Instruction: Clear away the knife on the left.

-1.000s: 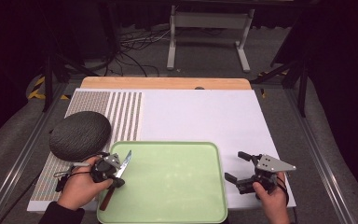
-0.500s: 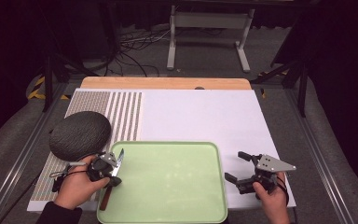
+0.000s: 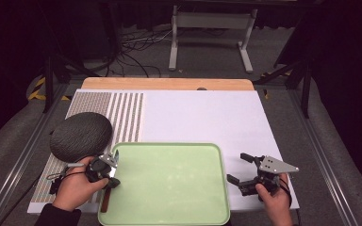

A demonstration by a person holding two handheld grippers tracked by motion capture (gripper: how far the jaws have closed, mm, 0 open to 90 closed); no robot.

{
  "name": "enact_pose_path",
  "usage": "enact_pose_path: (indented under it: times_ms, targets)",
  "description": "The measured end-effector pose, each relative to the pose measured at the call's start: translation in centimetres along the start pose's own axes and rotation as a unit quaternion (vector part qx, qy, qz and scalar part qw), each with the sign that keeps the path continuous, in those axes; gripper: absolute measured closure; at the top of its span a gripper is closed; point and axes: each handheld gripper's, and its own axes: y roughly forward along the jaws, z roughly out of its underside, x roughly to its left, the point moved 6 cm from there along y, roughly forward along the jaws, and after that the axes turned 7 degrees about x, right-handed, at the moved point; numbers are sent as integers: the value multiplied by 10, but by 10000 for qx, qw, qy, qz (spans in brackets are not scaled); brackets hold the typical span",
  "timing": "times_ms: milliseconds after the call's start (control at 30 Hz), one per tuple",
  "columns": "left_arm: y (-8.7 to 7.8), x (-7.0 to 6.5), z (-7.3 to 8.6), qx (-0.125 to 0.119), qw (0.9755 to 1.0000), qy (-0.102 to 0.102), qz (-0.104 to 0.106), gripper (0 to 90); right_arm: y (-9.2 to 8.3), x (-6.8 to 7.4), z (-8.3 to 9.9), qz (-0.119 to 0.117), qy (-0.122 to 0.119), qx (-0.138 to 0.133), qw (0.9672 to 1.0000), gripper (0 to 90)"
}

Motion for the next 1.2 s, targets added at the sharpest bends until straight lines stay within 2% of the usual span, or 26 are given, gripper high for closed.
enact_pose_path:
  times_ms: [333,367,433,467,500,533,567,600,633,667,733,833,1067,1200]
  targets:
    - [-4,-3,-2,-130,9999,1,44,832,0,0,0,-1,5,1,10000,19]
    - [-5,-5,-3,-149,9999,-29,79,740,0,0,0,1,10,-2,10000,19]
    - [-7,-8,-5,-245,9995,-192,76,613,0,0,0,3,17,-6,10000,19]
    - [-7,-8,-5,-245,9995,-192,76,555,0,0,0,3,17,-6,10000,19]
    - [-9,-8,-6,-310,9991,-289,36,555,0,0,0,4,19,-6,10000,19]
    - [-12,-9,-8,-400,9983,-424,-6,429,1,0,0,9,7,5,10000,19]
    - [-12,-9,-8,-400,9983,-424,-6,382,1,0,0,9,7,5,10000,19]
    - [-14,-8,-9,-515,9977,-429,-60,315,0,0,0,2,3,6,10000,19]
    - [-15,-8,-9,-627,9971,-406,-106,315,0,0,0,2,3,6,10000,19]
    - [-18,-7,-10,-803,9958,-400,-164,234,0,0,0,11,7,1,10000,19]
    - [-20,-7,-10,-892,9950,-402,-185,196,0,0,0,10,14,-6,10000,19]
    - [-27,-5,-9,-1283,9908,-274,-325,145,0,0,0,13,19,-2,10000,19]
    - [-36,-4,-2,-1640,9853,-155,-446,113,-1,0,0,22,13,-12,10000,19]
    - [-42,-3,4,-1951,9793,-71,-534,108,-1,0,0,20,5,-10,10000,19]
